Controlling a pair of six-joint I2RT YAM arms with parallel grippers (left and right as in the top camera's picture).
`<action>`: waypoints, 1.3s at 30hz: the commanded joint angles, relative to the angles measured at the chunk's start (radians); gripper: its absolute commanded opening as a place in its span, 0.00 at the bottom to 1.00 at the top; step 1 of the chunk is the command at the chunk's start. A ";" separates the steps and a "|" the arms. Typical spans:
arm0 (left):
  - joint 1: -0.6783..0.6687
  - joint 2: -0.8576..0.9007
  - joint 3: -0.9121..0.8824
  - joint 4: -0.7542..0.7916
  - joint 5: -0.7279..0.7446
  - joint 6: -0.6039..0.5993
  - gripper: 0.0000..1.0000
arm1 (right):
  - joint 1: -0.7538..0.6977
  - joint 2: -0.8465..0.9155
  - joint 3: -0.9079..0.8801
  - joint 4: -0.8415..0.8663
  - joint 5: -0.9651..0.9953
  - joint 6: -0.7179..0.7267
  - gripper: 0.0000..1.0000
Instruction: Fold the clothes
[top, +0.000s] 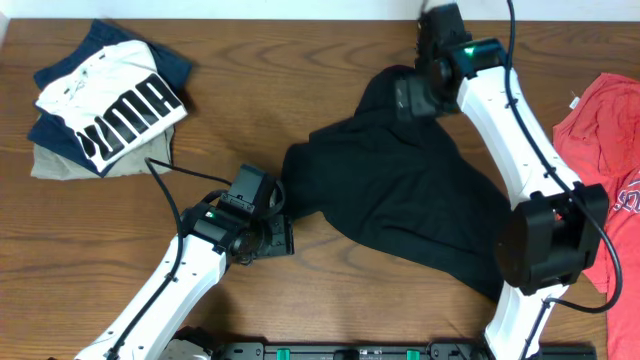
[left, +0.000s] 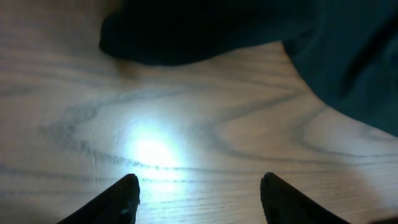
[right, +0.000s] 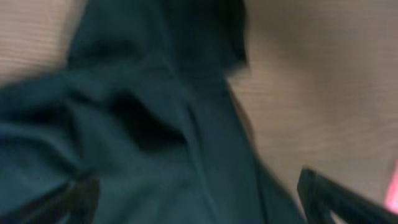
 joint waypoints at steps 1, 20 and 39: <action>0.005 0.003 0.006 0.034 -0.017 0.010 0.65 | -0.064 -0.008 -0.012 -0.082 -0.023 0.020 0.99; 0.005 0.102 0.006 0.080 -0.020 -0.021 0.65 | -0.083 -0.008 -0.507 -0.019 -0.030 -0.017 0.73; 0.005 0.102 0.006 0.080 -0.019 -0.021 0.65 | -0.106 -0.010 -0.495 0.000 0.036 0.061 0.27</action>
